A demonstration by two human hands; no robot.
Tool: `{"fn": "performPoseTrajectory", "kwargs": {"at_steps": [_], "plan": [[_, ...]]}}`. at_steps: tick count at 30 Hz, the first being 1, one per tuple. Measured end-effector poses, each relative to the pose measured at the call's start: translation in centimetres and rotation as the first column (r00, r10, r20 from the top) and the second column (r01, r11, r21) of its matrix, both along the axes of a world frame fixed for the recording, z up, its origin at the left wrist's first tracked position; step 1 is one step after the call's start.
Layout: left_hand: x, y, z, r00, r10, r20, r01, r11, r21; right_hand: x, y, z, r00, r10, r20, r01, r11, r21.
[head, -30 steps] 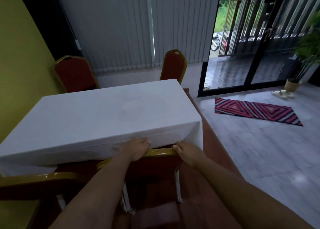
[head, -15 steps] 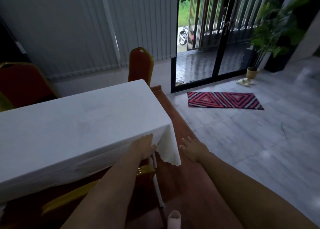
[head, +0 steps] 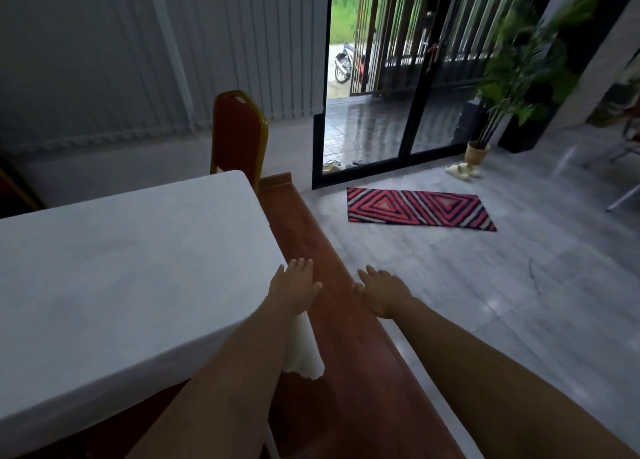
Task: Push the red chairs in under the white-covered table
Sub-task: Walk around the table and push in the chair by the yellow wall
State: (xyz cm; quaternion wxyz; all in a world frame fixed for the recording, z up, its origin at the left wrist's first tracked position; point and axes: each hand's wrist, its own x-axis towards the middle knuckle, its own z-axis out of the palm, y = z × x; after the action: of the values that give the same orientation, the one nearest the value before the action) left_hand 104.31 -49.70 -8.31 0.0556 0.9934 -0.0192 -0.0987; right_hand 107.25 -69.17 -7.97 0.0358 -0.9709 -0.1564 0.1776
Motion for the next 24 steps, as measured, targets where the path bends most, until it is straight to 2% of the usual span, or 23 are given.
{"fn": "performPoseTrajectory", "kwargs": {"at_steps": [5, 14, 20, 24], "plan": [[4.9, -1.9, -0.9, 0.999, -0.004, -0.047, 0.006, 0.999, 0.040, 5.1, -1.6, -0.8, 1.000, -0.015, -0.026, 0.015, 1.000, 0.005], [17.4, -7.3, -0.6, 0.993, 0.081, -0.091, -0.083, 0.996, -0.019, 18.7, -7.4, -0.6, 0.999, 0.045, -0.029, -0.046, 0.999, -0.028], [25.5, -11.1, 0.5, 0.991, 0.125, -0.048, -0.128, 0.991, -0.051, 28.8, -10.6, 0.2, 0.996, 0.086, -0.015, -0.087, 0.994, -0.061], [28.5, -10.6, 1.1, 0.981, 0.184, -0.055, -0.187, 0.982, -0.041, 33.6, -10.2, 0.6, 0.991, 0.128, -0.029, -0.129, 0.990, -0.058]]}}
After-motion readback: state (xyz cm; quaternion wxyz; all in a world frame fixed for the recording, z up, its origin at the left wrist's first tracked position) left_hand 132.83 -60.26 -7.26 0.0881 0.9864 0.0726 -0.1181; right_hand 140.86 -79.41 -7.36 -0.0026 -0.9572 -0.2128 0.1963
